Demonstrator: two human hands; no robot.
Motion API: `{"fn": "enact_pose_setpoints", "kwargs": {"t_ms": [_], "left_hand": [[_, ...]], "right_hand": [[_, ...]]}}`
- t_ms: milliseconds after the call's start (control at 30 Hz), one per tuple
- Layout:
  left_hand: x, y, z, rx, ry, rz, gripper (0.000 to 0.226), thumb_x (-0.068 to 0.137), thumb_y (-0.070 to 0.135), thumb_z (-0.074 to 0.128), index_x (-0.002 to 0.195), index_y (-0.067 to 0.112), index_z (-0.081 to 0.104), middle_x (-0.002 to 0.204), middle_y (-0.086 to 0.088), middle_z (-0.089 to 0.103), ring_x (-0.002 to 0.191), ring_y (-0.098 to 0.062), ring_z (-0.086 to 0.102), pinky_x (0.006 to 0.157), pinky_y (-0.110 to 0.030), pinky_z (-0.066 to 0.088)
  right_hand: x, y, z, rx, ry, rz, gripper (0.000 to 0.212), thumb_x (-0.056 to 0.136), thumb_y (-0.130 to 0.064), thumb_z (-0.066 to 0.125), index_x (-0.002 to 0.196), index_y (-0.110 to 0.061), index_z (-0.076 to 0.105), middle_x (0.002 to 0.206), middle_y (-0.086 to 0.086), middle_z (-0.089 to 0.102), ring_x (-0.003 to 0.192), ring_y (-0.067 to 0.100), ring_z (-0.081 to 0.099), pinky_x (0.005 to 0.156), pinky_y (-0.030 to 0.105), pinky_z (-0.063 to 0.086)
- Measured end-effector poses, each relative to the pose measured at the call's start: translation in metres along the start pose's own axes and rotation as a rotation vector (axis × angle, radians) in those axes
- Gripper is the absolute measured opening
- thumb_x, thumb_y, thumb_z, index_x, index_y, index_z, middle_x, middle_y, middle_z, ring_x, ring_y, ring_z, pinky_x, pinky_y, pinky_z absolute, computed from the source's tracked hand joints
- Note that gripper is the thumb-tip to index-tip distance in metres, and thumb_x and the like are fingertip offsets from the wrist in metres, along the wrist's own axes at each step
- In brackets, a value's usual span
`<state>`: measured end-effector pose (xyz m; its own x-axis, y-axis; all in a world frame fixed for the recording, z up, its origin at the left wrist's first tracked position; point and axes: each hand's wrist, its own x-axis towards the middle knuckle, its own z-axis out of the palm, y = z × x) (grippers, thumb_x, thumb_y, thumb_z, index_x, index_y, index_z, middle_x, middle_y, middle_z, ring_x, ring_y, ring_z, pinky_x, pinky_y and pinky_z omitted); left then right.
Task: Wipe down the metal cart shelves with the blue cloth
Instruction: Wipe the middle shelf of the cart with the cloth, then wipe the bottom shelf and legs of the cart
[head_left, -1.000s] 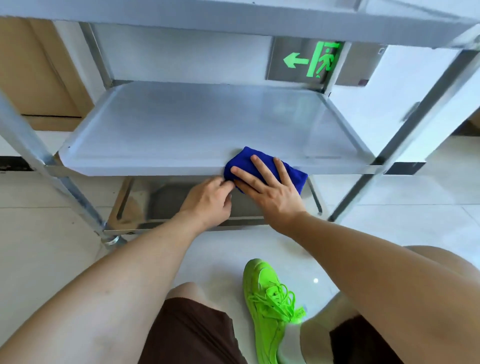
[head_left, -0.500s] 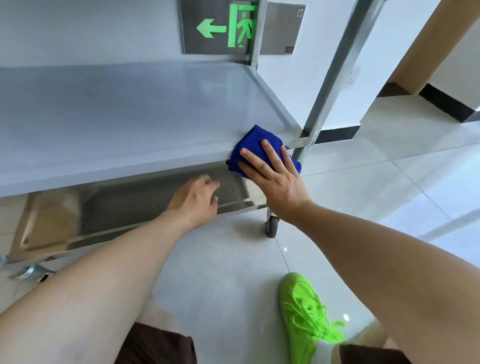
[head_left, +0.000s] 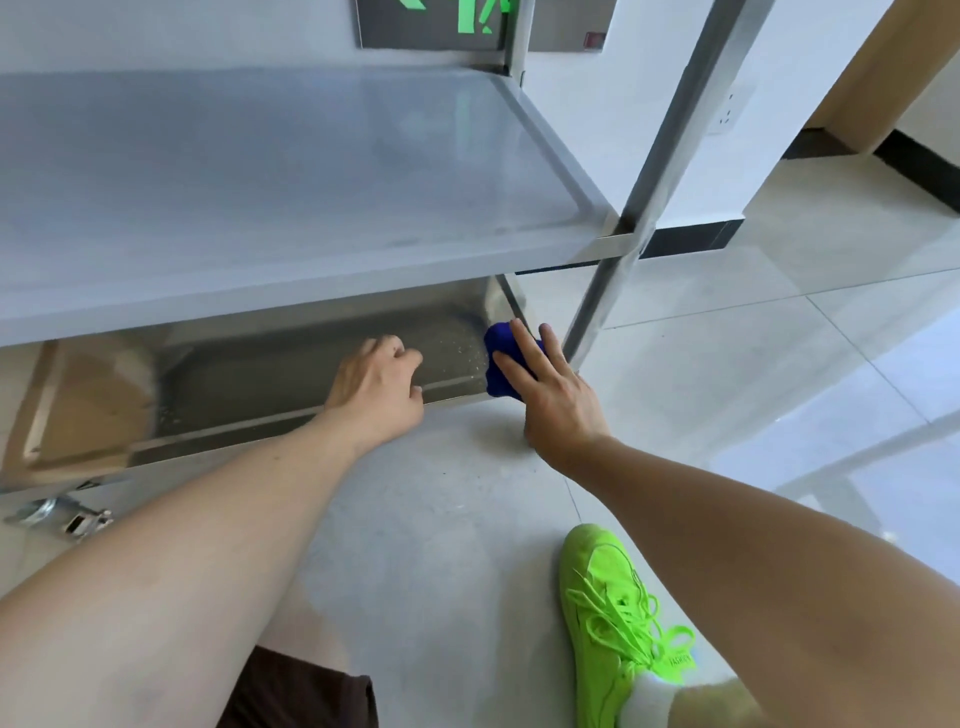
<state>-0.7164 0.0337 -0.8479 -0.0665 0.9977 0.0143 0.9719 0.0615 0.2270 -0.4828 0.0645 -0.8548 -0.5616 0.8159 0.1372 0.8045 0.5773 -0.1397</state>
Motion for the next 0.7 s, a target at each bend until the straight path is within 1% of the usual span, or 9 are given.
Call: {"fn": "enact_pose_setpoints", "kwargs": {"t_ms": [67, 133, 267, 333, 367, 433, 500, 600, 700], "left_hand": [[0.002, -0.005, 0.006, -0.004, 0.022, -0.017, 0.03, 0.088, 0.029, 0.057, 0.114, 0.014, 0.061, 0.121, -0.003, 0.053, 0.114, -0.027, 0.046, 0.092, -0.038, 0.045], [0.002, -0.008, 0.014, -0.015, 0.022, -0.049, 0.031, 0.089, 0.03, 0.057, 0.115, 0.014, 0.061, 0.121, -0.004, 0.054, 0.114, -0.027, 0.046, 0.092, -0.039, 0.044], [-0.011, -0.015, 0.039, -0.002, 0.006, -0.085, 0.032, 0.09, 0.033, 0.055, 0.116, 0.015, 0.061, 0.12, -0.006, 0.056, 0.112, -0.028, 0.048, 0.092, -0.042, 0.044], [-0.009, -0.017, 0.044, -0.009, 0.049, -0.087, 0.034, 0.09, 0.035, 0.055, 0.117, 0.014, 0.062, 0.119, -0.007, 0.058, 0.111, -0.029, 0.049, 0.091, -0.044, 0.044], [-0.005, -0.017, 0.046, -0.02, 0.079, -0.084, 0.035, 0.09, 0.036, 0.056, 0.116, 0.014, 0.062, 0.118, -0.008, 0.059, 0.11, -0.029, 0.05, 0.09, -0.044, 0.044], [0.006, -0.016, 0.052, -0.052, 0.152, -0.073, 0.04, 0.09, 0.043, 0.056, 0.114, 0.012, 0.064, 0.114, -0.008, 0.061, 0.109, -0.03, 0.051, 0.089, -0.045, 0.044], [0.016, -0.015, 0.059, -0.082, 0.204, -0.058, 0.043, 0.089, 0.049, 0.054, 0.107, 0.012, 0.066, 0.111, -0.008, 0.063, 0.109, -0.03, 0.051, 0.089, -0.044, 0.043], [0.034, -0.017, 0.071, -0.091, 0.22, -0.026, 0.039, 0.089, 0.047, 0.052, 0.101, 0.013, 0.066, 0.111, -0.005, 0.064, 0.112, -0.028, 0.051, 0.092, -0.042, 0.04], [0.049, -0.019, 0.085, -0.099, 0.196, -0.044, 0.034, 0.091, 0.037, 0.049, 0.109, 0.014, 0.065, 0.124, -0.005, 0.062, 0.119, -0.028, 0.049, 0.1, -0.043, 0.038]], "right_hand": [[0.007, 0.006, 0.009, -0.017, -0.04, 0.006, 0.085, 0.072, 0.013, 0.061, 0.147, -0.02, 0.041, 0.167, 0.003, 0.013, 0.151, 0.038, 0.012, 0.072, 0.047, 0.057], [0.02, 0.01, 0.015, -0.029, -0.038, 0.005, 0.085, 0.071, 0.012, 0.062, 0.147, -0.019, 0.041, 0.167, 0.003, 0.013, 0.15, 0.037, 0.012, 0.071, 0.047, 0.057], [0.044, 0.007, 0.016, 0.011, 0.137, 0.045, 0.077, 0.073, 0.011, 0.063, 0.143, -0.014, 0.046, 0.165, 0.008, 0.022, 0.148, 0.041, 0.019, 0.087, 0.053, 0.052], [0.057, 0.005, 0.02, 0.052, 0.228, 0.07, 0.068, 0.081, 0.001, 0.065, 0.144, -0.015, 0.046, 0.163, 0.012, 0.026, 0.146, 0.044, 0.026, 0.1, 0.055, 0.046], [0.062, 0.006, 0.024, 0.082, 0.207, 0.085, 0.061, 0.09, -0.014, 0.064, 0.147, -0.018, 0.044, 0.163, 0.012, 0.028, 0.145, 0.043, 0.028, 0.106, 0.055, 0.041], [0.071, 0.008, 0.037, 0.167, -0.038, 0.184, 0.06, 0.1, -0.052, 0.045, 0.155, -0.032, 0.031, 0.164, 0.005, 0.027, 0.146, 0.035, 0.028, 0.109, 0.05, 0.037], [0.075, 0.013, 0.055, 0.154, -0.297, 0.237, 0.063, 0.099, -0.066, 0.028, 0.155, -0.04, 0.025, 0.164, -0.002, 0.027, 0.147, 0.029, 0.024, 0.11, 0.048, 0.031], [0.081, 0.013, 0.078, -0.026, -0.356, 0.171, 0.071, 0.093, -0.076, 0.016, 0.156, -0.043, 0.019, 0.167, -0.002, 0.013, 0.152, 0.031, 0.004, 0.119, 0.056, 0.008], [0.082, 0.001, 0.101, -0.046, -0.307, 0.187, 0.076, 0.086, -0.081, 0.008, 0.155, -0.049, 0.009, 0.168, -0.006, 0.005, 0.153, 0.029, -0.006, 0.12, 0.057, -0.003]]}}
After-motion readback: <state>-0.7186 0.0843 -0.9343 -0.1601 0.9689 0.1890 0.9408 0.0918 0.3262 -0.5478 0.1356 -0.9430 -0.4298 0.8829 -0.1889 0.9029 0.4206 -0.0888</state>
